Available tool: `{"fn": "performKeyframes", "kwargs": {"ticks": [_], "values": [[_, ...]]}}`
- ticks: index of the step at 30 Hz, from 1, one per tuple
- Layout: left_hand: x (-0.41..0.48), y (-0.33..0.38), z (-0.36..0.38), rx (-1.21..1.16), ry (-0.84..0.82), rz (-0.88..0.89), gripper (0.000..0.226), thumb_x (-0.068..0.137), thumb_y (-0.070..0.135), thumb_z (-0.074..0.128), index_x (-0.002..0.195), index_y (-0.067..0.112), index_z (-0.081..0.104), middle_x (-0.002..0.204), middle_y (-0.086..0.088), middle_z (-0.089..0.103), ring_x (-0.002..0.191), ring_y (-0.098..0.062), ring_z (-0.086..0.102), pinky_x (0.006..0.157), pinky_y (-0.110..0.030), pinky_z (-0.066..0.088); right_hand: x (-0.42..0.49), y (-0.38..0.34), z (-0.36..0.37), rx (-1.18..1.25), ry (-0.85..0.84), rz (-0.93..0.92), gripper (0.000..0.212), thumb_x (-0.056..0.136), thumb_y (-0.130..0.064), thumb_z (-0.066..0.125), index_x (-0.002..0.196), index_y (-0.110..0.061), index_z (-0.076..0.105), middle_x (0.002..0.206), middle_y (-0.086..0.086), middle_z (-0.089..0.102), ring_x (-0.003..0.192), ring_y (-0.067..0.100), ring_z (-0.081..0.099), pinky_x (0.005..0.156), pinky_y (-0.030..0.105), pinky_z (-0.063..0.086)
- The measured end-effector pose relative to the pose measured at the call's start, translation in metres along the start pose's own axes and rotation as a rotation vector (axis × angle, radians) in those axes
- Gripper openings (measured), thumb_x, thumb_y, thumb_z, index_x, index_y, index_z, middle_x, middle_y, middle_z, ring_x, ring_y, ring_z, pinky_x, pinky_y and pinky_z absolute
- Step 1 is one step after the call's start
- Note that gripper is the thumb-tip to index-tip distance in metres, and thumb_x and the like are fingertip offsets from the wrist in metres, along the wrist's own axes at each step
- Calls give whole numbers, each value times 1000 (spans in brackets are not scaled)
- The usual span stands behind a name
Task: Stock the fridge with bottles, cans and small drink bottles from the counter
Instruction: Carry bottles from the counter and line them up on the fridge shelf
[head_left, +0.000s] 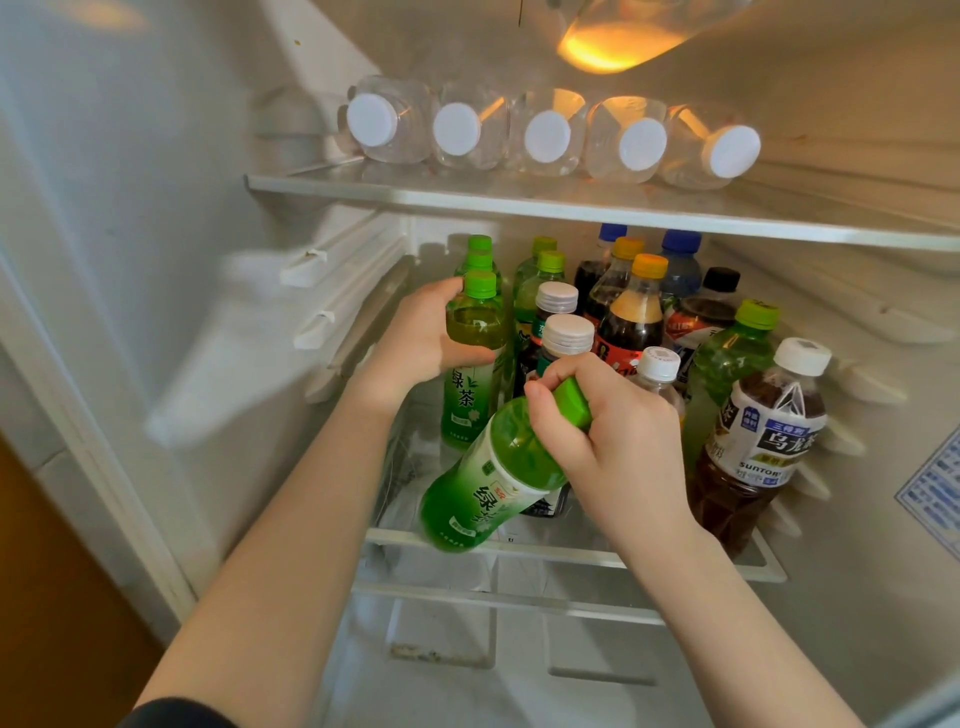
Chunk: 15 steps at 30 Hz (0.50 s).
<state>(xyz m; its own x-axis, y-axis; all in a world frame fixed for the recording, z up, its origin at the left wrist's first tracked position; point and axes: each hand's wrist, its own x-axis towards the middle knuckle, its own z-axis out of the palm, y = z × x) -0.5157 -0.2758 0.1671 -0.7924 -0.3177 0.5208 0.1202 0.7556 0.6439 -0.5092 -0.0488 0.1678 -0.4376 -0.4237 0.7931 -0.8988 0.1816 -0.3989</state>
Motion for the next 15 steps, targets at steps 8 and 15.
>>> {"fn": "performKeyframes", "kwargs": {"ticks": [8, 15], "values": [[0, -2, 0, -3, -39, -23, 67, 67, 26, 85, 127, 18, 57, 121, -2, 63, 113, -17, 59, 96, -43, 49, 0, -1, 0, -14, -7, -9, 30, 86, -41, 47, 82, -16, 62, 59, -5, 56, 55, 11, 55, 49, 31, 46], [-21, 8, -1, -115, 79, -179, 74, 84, 36, 69, 147, 22, 31, 145, 0, 42, 129, -11, 42, 107, -34, 35, 3, 1, -1, -35, -37, -16, 28, 88, -41, 51, 82, -17, 62, 59, -6, 56, 56, 9, 54, 50, 27, 45]]}}
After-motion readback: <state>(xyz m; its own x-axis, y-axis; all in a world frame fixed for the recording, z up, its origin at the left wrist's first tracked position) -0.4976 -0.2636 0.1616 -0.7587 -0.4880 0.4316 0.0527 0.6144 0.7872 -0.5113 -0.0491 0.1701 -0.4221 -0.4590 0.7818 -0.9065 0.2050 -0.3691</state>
